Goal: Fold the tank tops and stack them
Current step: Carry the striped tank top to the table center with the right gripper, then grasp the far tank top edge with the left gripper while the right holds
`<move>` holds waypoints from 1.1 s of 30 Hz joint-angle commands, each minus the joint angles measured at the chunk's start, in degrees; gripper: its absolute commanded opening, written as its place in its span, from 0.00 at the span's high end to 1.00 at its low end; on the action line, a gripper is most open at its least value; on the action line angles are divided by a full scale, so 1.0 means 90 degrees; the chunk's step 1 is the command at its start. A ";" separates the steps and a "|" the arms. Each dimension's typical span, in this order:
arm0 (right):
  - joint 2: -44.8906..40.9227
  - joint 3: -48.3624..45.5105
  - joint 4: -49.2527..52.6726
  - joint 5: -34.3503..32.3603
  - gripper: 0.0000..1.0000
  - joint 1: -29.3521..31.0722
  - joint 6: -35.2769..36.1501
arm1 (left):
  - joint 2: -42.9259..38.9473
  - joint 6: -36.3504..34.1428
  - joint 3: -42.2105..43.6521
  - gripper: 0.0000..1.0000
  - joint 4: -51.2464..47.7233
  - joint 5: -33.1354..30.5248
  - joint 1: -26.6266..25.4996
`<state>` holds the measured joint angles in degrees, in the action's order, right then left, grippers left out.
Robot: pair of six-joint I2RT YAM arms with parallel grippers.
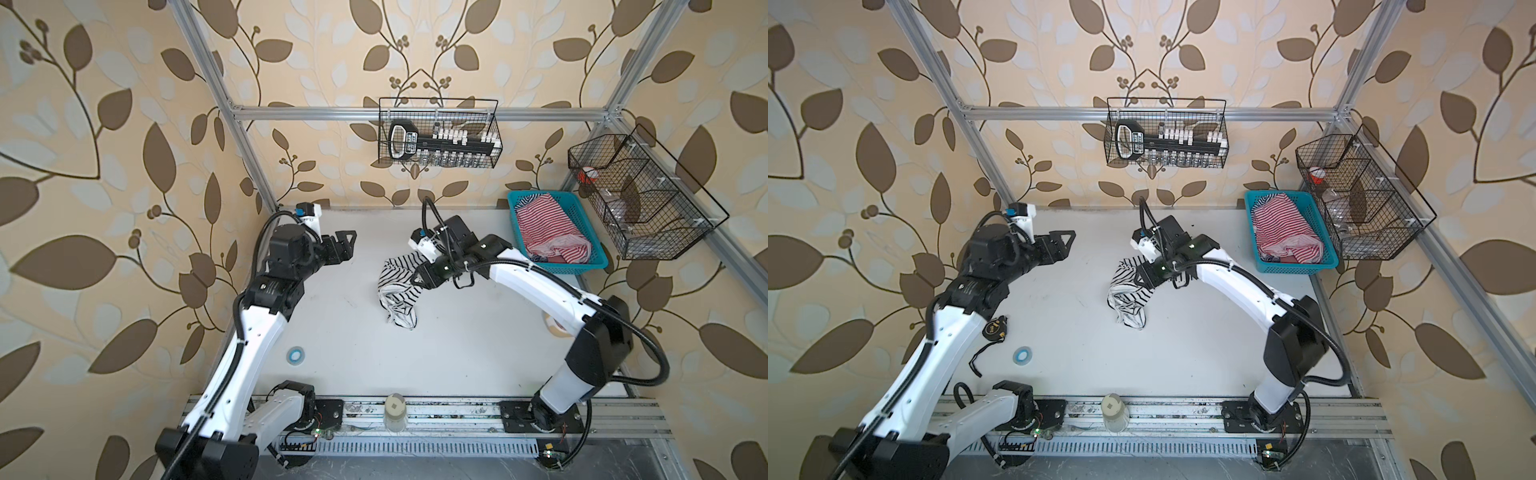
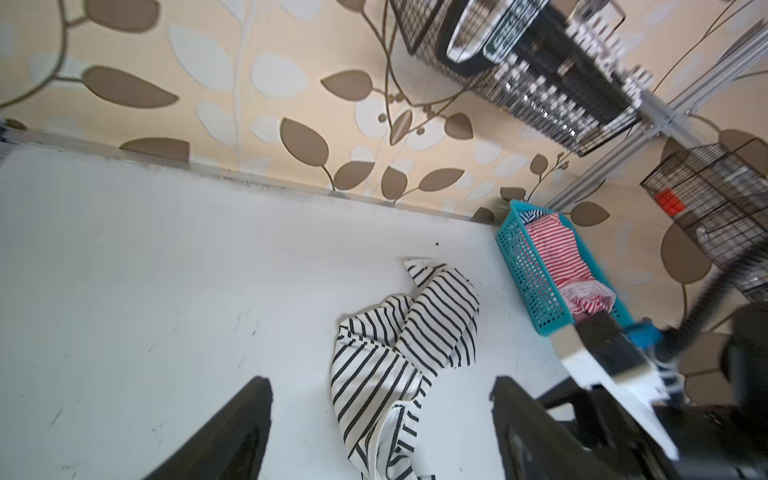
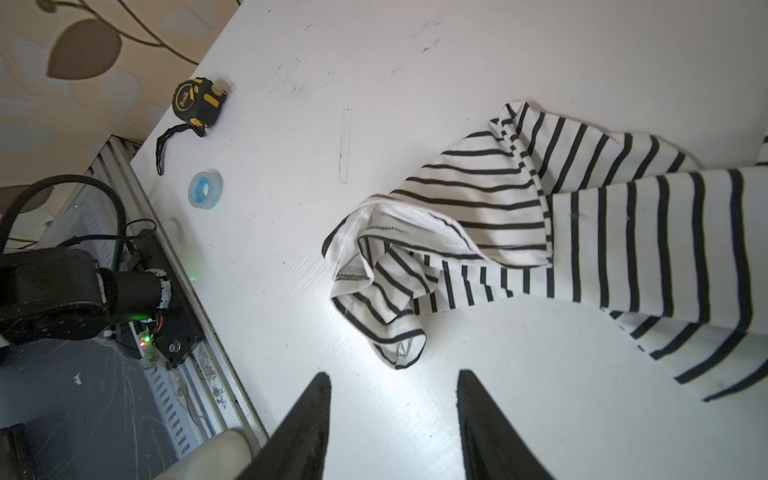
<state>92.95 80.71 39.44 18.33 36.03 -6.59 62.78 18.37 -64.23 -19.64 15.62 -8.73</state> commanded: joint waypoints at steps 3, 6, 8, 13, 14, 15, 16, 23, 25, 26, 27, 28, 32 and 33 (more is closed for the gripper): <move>-0.0506 -0.2326 -0.1653 0.0239 0.57 -0.0269 -0.1543 | 0.1378 -0.0534 -0.1147 0.25 -0.0917 0.1004 -0.0418; -0.0734 -0.3323 -0.2696 0.0369 0.57 -0.0249 -0.2336 | 0.2085 -0.1101 -0.1703 0.27 -0.1529 0.0624 -0.1049; -0.0744 -0.3722 -0.3219 0.0417 0.57 -0.0211 -0.2733 | 0.2682 -0.1359 -0.2163 0.28 -0.1872 0.0410 -0.1398; -0.0577 -0.4171 -0.3922 0.0548 0.55 -0.0028 -0.3230 | 0.4225 -0.1776 -0.3611 0.34 -0.3176 -0.0124 -0.1948; -0.0577 -0.4271 -0.4112 0.0592 0.55 0.0022 -0.3355 | 0.4538 -0.1815 -0.3909 0.36 -0.3432 -0.0276 -0.2057; -0.0581 -0.4417 -0.4305 0.0626 0.55 0.0053 -0.3499 | 0.4829 -0.1839 -0.4161 0.39 -0.3634 -0.0396 -0.2145; -0.0591 -0.4538 -0.4531 0.0672 0.54 0.0090 -0.3634 | 0.5107 -0.1870 -0.4369 0.40 -0.3785 -0.0466 -0.2230; -0.0483 -0.4879 -0.5165 0.0626 0.52 0.0516 -0.4081 | 0.6468 -0.1948 -0.5548 0.46 -0.4497 -0.0839 -0.2672; -0.0431 -0.4950 -0.5335 0.0591 0.52 0.0614 -0.4201 | 0.6747 -0.1973 -0.5843 0.46 -0.4736 -0.0972 -0.2771; -0.0394 -0.5022 -0.5469 0.0581 0.52 0.0642 -0.4313 | 0.6844 -0.1964 -0.5858 0.46 -0.4803 -0.1008 -0.2791; -0.0372 -0.5082 -0.5585 0.0572 0.52 0.0662 -0.4394 | 0.6934 -0.1945 -0.6102 0.46 -0.4828 -0.1035 -0.2817; -0.0350 -0.5139 -0.5680 0.0557 0.52 0.0692 -0.4459 | 0.7011 -0.1917 -0.6150 0.44 -0.4847 -0.1033 -0.2833; -0.0321 -0.5213 -0.5769 0.0412 0.51 0.0870 -0.4597 | 0.7318 -0.1894 -0.6338 0.43 -0.4977 -0.1086 -0.3011; -0.0297 -0.5226 -0.5778 0.0374 0.51 0.0918 -0.4614 | 0.7412 -0.1894 -0.6366 0.43 -0.5028 -0.1186 -0.3059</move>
<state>89.27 34.68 -10.24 22.87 43.07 -45.60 128.20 1.98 -118.98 -60.88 7.16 -35.31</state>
